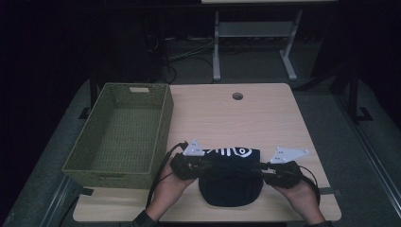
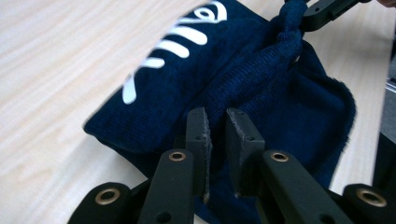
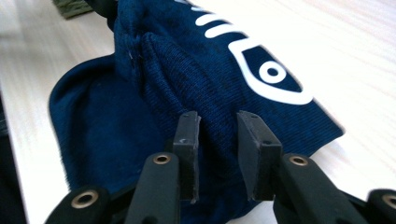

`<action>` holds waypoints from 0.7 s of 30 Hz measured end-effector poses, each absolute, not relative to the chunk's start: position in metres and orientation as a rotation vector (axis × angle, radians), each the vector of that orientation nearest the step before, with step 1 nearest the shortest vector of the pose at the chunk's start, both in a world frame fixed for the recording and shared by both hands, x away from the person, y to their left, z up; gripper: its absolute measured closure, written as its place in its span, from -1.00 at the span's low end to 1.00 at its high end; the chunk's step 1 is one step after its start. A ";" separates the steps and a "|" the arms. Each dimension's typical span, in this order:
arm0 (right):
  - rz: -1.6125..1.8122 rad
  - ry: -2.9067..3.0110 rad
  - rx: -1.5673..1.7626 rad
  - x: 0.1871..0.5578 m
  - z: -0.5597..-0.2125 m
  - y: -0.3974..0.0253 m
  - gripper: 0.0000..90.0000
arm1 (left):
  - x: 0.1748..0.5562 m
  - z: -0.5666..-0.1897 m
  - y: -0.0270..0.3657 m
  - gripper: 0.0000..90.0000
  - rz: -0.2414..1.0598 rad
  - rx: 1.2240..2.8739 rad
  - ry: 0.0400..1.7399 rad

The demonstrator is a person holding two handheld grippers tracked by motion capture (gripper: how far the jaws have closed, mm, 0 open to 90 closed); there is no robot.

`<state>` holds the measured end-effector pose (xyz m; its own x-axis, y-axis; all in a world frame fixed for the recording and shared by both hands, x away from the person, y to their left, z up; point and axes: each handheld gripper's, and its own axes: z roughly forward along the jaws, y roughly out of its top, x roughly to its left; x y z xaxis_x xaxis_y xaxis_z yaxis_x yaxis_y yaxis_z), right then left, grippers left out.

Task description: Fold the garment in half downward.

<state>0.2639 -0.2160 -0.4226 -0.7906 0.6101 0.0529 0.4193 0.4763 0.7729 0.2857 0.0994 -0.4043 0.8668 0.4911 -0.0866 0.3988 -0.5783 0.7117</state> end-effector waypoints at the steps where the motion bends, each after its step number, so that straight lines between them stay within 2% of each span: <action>1: 1.212 2.497 0.886 0.262 -0.423 -0.216 0.52 | 0.283 -0.405 0.100 0.76 0.144 2.255 0.636; 5: 1.225 2.515 0.883 0.253 -0.427 -0.217 0.46 | 0.273 -0.411 0.104 0.72 0.111 2.242 0.641; 13: 1.243 2.535 0.882 0.231 -0.429 -0.221 0.30 | 0.257 -0.418 0.115 0.47 0.071 2.233 0.655; 17: 1.266 2.520 0.897 0.226 -0.426 -0.226 0.28 | 0.254 -0.411 0.122 0.48 0.085 2.210 0.663; 18: 1.276 2.507 0.892 0.223 -0.423 -0.231 0.32 | 0.254 -0.408 0.125 0.61 0.085 2.202 0.658; 19: 1.276 2.507 0.892 0.223 -0.423 -0.231 0.32 | 0.256 -0.405 0.126 0.61 0.088 2.191 0.661; 21: 1.296 2.494 0.904 0.223 -0.419 -0.235 0.40 | 0.259 -0.398 0.129 0.73 0.105 2.182 0.659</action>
<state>0.2231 -0.2350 -0.4193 -0.7964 0.5952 0.1072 0.4297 0.4322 0.7928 0.2594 0.1286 -0.3978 0.8586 0.4914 -0.1459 0.4216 -0.5151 0.7463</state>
